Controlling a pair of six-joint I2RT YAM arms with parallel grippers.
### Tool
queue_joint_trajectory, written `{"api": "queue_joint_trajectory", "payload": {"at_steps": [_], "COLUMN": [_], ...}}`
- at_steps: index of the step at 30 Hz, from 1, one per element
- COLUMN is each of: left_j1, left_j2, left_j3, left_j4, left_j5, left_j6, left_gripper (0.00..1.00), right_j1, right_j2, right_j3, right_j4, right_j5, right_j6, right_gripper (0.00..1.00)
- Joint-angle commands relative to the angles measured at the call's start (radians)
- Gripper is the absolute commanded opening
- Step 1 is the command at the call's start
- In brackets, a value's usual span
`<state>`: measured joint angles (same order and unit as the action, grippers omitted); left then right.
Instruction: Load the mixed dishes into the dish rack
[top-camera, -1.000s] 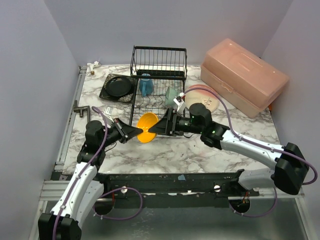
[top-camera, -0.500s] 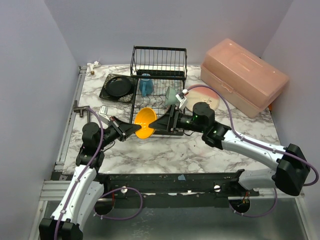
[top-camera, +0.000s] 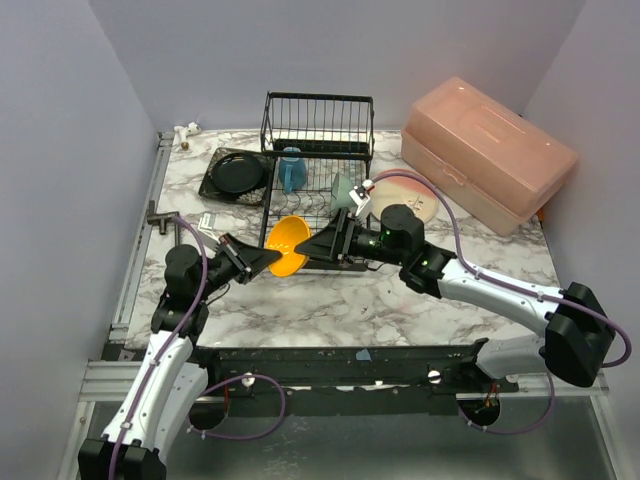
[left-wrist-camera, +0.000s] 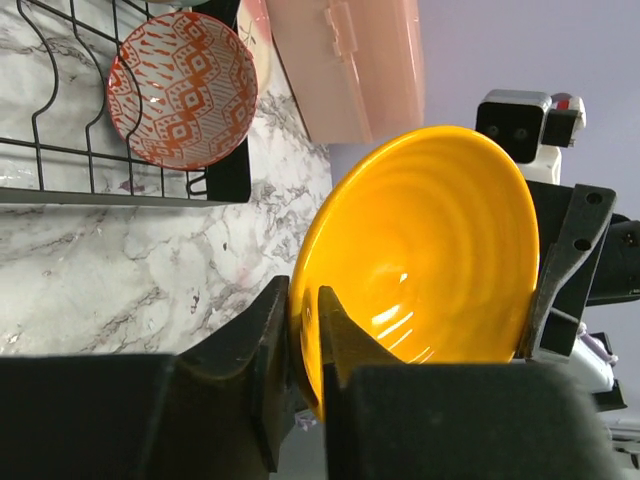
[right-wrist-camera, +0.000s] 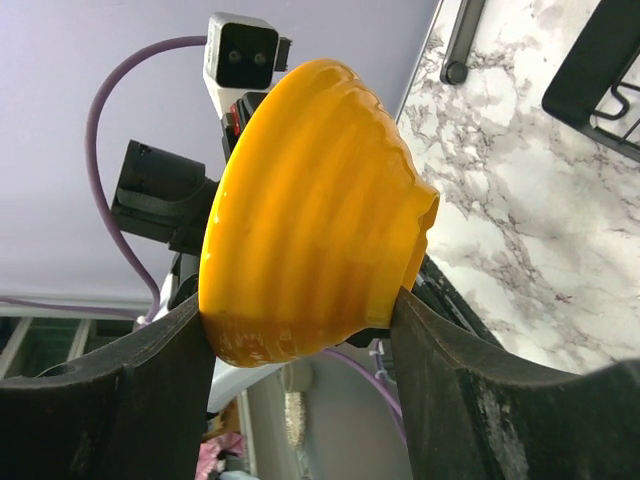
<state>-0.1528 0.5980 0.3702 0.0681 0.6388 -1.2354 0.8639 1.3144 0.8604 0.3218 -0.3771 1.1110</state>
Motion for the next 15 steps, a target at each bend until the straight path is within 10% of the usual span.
{"api": "queue_joint_trajectory", "payload": {"at_steps": [1,10,15], "left_j1": [-0.007,-0.007,-0.007], "left_j2": [-0.012,-0.021,-0.037], "left_j3": [0.059,0.093,0.110], "left_j4": [-0.047,-0.138,-0.215], "left_j5": [0.010,-0.022,-0.061], "left_j6": [0.080,0.153,0.217], "left_gripper": [0.20,0.40,0.69], "right_j1": [0.006,0.006,0.007], "right_j2": [0.010,0.014,0.017], "right_j3": [-0.016,-0.017,0.027], "right_j4": [0.077,0.047,-0.077], "right_j5": [0.026,0.069,0.143], "right_j6": [0.073,0.070,-0.005], "right_gripper": [0.00,0.00,0.00]}}
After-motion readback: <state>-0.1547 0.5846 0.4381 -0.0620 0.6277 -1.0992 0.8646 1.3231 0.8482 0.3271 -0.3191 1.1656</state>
